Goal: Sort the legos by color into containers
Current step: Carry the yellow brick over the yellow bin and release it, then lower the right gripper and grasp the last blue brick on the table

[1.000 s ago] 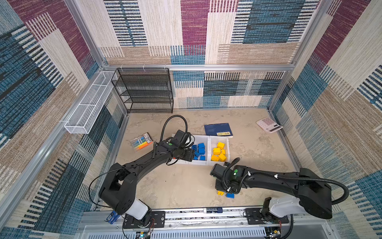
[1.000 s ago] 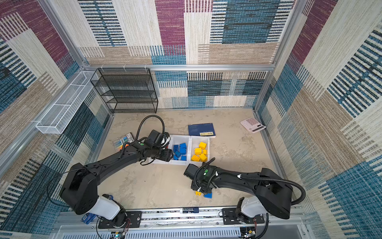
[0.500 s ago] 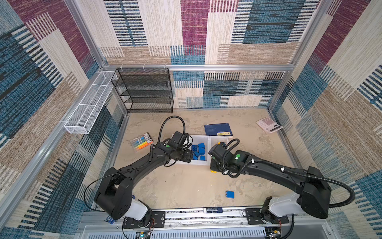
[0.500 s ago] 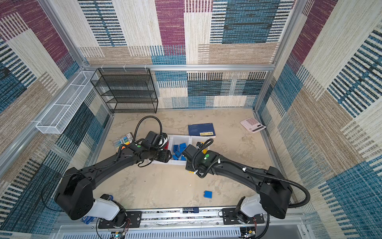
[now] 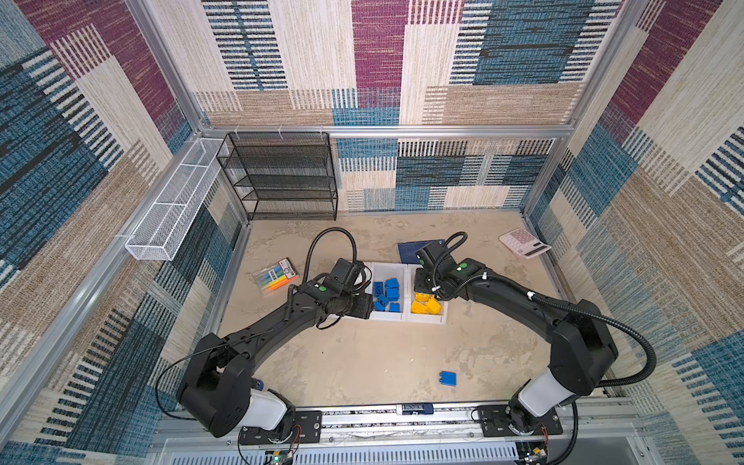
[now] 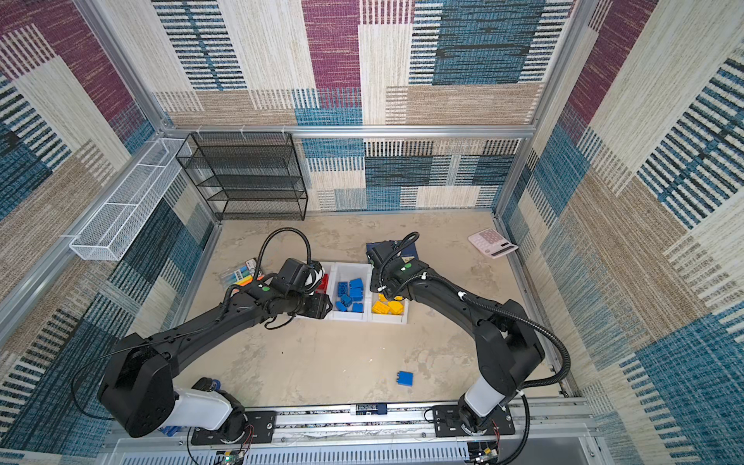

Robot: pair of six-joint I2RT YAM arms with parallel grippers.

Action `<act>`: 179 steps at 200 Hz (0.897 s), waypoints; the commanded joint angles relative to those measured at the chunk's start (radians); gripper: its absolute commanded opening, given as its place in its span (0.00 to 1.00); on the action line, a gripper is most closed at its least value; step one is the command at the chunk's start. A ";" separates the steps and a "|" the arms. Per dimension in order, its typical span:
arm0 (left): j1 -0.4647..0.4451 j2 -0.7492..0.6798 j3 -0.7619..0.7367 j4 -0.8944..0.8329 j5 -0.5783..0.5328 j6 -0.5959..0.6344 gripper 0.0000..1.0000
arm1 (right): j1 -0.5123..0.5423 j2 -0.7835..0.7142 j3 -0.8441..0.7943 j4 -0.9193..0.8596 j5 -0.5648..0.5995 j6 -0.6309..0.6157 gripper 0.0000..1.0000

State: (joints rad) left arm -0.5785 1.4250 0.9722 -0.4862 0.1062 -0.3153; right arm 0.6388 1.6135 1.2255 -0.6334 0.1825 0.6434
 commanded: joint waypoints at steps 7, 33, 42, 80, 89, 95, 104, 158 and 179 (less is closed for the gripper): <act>0.001 0.002 0.005 0.009 -0.007 -0.008 0.65 | -0.001 -0.008 0.013 0.011 -0.002 -0.021 0.81; 0.000 0.018 0.015 0.004 0.001 -0.008 0.65 | -0.001 -0.027 0.006 0.009 -0.005 -0.015 0.82; 0.000 0.022 0.017 0.005 0.005 -0.007 0.65 | -0.001 -0.033 0.005 0.008 -0.002 -0.014 0.82; 0.000 0.030 0.024 0.006 0.008 -0.007 0.65 | -0.001 -0.048 -0.007 0.006 -0.008 -0.011 0.82; 0.000 0.029 0.022 0.011 0.007 -0.007 0.65 | -0.001 -0.050 -0.010 0.007 -0.009 -0.010 0.82; 0.000 0.031 0.022 0.011 0.006 -0.007 0.65 | -0.001 -0.051 -0.009 0.005 -0.011 -0.010 0.82; 0.000 0.033 0.025 0.004 0.005 -0.006 0.65 | -0.001 -0.053 -0.010 0.002 -0.015 -0.011 0.82; 0.001 0.037 0.031 0.001 0.001 -0.006 0.65 | -0.001 -0.081 -0.039 -0.011 -0.008 0.005 0.81; 0.001 0.040 0.025 0.008 -0.003 -0.009 0.65 | 0.004 -0.121 -0.102 -0.023 -0.022 0.043 0.80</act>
State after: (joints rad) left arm -0.5781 1.4635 0.9939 -0.4858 0.1078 -0.3157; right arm 0.6384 1.5299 1.1725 -0.6369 0.1677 0.6388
